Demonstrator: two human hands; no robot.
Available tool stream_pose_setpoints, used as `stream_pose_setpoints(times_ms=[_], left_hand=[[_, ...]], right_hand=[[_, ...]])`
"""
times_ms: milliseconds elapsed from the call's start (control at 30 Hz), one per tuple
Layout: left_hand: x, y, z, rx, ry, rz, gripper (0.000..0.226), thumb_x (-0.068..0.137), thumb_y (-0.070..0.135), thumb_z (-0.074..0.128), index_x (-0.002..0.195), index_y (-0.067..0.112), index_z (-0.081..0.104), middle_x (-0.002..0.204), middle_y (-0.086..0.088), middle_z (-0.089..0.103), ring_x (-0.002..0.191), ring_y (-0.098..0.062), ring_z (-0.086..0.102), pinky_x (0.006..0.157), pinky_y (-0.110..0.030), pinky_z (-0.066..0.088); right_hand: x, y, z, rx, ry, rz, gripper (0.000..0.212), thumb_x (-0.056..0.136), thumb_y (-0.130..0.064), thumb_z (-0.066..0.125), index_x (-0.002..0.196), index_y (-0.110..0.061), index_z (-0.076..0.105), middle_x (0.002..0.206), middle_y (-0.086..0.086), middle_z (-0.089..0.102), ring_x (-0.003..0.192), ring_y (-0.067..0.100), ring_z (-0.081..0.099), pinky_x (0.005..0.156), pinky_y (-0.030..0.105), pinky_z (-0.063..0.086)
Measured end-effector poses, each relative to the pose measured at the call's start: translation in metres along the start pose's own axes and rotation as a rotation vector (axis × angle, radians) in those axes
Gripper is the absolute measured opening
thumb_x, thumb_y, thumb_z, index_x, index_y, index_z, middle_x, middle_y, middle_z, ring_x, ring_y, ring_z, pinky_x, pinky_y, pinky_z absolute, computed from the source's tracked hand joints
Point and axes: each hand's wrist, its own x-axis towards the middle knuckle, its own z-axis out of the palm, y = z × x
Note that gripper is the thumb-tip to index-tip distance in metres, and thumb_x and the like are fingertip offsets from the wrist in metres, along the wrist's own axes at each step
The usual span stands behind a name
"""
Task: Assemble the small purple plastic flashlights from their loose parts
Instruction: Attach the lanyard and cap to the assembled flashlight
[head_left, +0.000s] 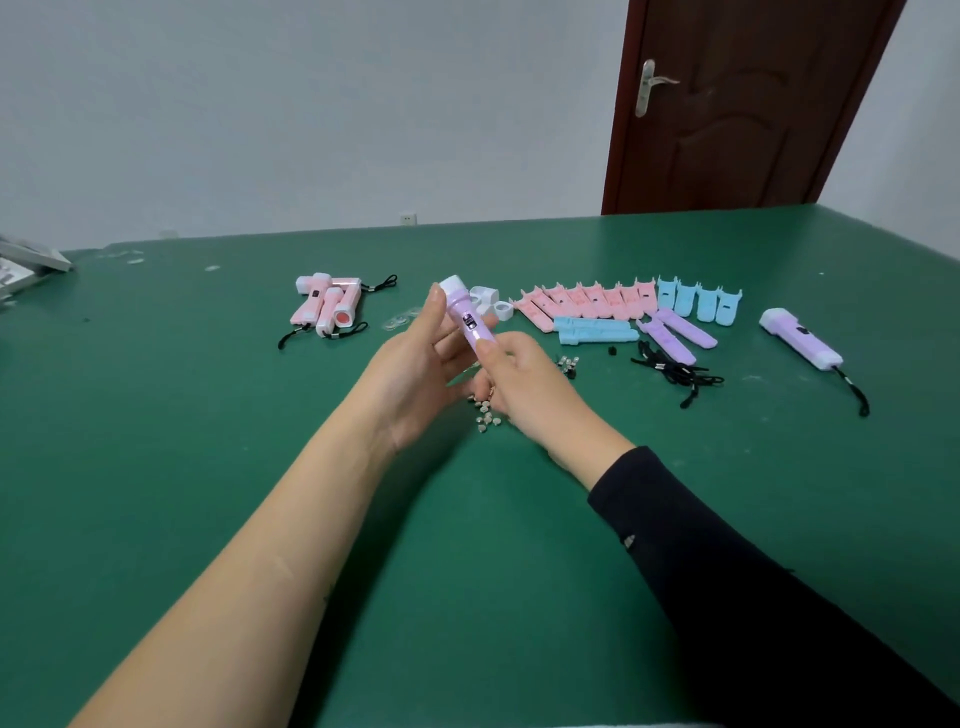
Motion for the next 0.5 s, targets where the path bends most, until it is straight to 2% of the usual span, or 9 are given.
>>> stream_pose_setpoints(times_ms=[100, 167, 233, 367, 500], left_hand=[[0.002, -0.004, -0.001, -0.038, 0.016, -0.053, 0.055, 0.099, 0.056, 0.036, 0.130, 0.015, 0.056, 0.116, 0.004, 0.071, 0.109, -0.013, 0.065, 0.085, -0.035, 0.052], [0.004, -0.007, -0.001, 0.014, 0.038, -0.054, 0.049, 0.099, 0.053, 0.037, 0.128, 0.017, 0.056, 0.112, 0.006, 0.072, 0.105, -0.010, 0.066, 0.087, -0.036, 0.049], [0.005, -0.011, 0.000, 0.076, 0.053, -0.020, 0.040, 0.100, 0.047, 0.042, 0.122, 0.019, 0.059, 0.105, 0.008, 0.074, 0.097, -0.007, 0.069, 0.087, -0.035, 0.049], [0.006, -0.018, 0.002, 0.198, 0.124, 0.092, 0.025, 0.095, 0.036, 0.057, 0.113, 0.021, 0.065, 0.101, 0.011, 0.074, 0.091, -0.005, 0.069, 0.084, -0.030, 0.051], [0.010, -0.025, -0.003, 0.298, 0.186, 0.189, 0.013, 0.097, 0.024, 0.058, 0.107, 0.024, 0.067, 0.095, 0.012, 0.073, 0.090, -0.009, 0.065, 0.085, -0.034, 0.050]], right_hand=[[0.003, 0.001, -0.017, 0.169, 0.085, 0.030, 0.021, 0.102, -0.027, 0.040, 0.087, -0.021, 0.053, 0.066, -0.004, 0.061, 0.039, 0.001, 0.038, 0.038, 0.013, 0.030], [0.006, 0.005, -0.036, 0.276, 0.152, 0.080, 0.016, 0.102, -0.028, 0.041, 0.095, -0.022, 0.054, 0.078, -0.005, 0.065, 0.046, 0.002, 0.042, 0.042, 0.013, 0.033], [0.009, 0.009, -0.057, 0.438, 0.199, 0.114, 0.016, 0.102, -0.027, 0.044, 0.101, -0.018, 0.057, 0.086, -0.003, 0.060, 0.052, 0.003, 0.043, 0.047, 0.016, 0.035], [0.013, 0.021, -0.097, 0.638, 0.339, 0.103, 0.018, 0.098, -0.028, 0.054, 0.100, -0.011, 0.062, 0.078, -0.003, 0.047, 0.053, 0.003, 0.040, 0.044, 0.016, 0.032], [0.010, 0.035, -0.138, 0.643, 0.465, 0.073, 0.025, 0.097, -0.031, 0.055, 0.087, -0.009, 0.061, 0.071, -0.002, 0.054, 0.049, 0.004, 0.038, 0.043, 0.016, 0.030]])
